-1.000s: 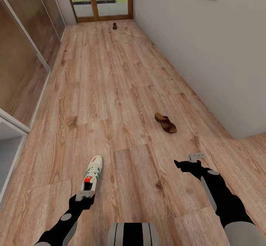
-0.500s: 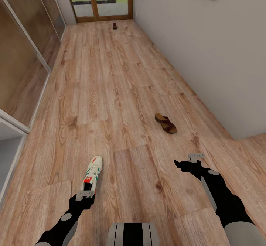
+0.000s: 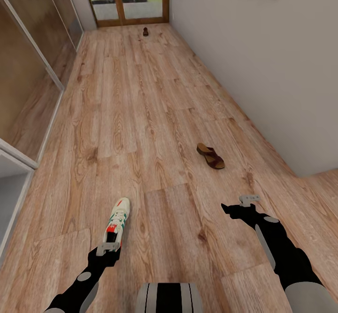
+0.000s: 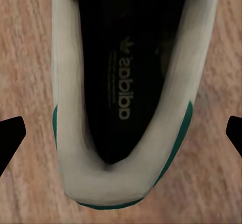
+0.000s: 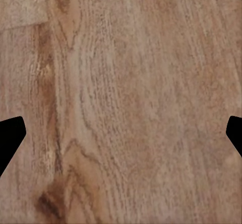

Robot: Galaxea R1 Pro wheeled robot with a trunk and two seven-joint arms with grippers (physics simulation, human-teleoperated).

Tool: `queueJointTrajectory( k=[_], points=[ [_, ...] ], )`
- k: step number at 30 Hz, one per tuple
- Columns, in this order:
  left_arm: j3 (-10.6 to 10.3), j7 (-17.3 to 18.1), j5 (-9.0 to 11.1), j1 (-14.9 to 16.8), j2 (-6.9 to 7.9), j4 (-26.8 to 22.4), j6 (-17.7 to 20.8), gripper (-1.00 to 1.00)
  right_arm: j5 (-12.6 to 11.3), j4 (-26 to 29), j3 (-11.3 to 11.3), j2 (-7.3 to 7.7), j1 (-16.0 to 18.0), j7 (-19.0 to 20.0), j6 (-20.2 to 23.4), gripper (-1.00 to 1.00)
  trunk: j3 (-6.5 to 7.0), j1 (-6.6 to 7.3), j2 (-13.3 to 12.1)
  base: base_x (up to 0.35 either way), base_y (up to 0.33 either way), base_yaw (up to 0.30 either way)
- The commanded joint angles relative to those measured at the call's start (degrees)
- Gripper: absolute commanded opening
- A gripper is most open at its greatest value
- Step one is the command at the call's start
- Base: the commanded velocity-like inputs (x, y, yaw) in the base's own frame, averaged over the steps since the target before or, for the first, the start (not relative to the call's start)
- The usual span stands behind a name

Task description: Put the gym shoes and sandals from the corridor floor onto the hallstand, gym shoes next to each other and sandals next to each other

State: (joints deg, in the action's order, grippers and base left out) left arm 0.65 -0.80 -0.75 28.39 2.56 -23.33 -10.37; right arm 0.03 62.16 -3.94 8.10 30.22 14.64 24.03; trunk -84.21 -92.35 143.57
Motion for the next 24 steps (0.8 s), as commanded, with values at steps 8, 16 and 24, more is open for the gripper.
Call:
queueJointTrajectory(
  k=[8, 16, 24],
  points=[
    [0.1, -0.1, -0.1, 0.0, 0.06, 0.1, -2.2, 1.00, 0.0, 0.1, -0.1, -0.01, 0.0, 0.3, 0.3, 1.00, -1.58, -0.09, 0.1, 0.000, 0.000, 0.000],
    [0.1, -0.1, -0.1, 0.0, 0.08, 0.1, -3.0, 1.00, 0.0, 0.1, -0.1, -0.01, 0.0, 0.3, 0.3, 1.00, -3.18, -0.20, 0.1, 0.000, 0.000, 0.000],
    [0.1, -0.1, -0.1, 0.0, 0.08, 0.1, -3.1, 1.00, 0.0, 0.1, -0.1, -0.01, 0.0, 0.3, 0.3, 1.00, -3.71, -0.20, 0.1, 0.000, 0.000, 0.000]
  ],
)
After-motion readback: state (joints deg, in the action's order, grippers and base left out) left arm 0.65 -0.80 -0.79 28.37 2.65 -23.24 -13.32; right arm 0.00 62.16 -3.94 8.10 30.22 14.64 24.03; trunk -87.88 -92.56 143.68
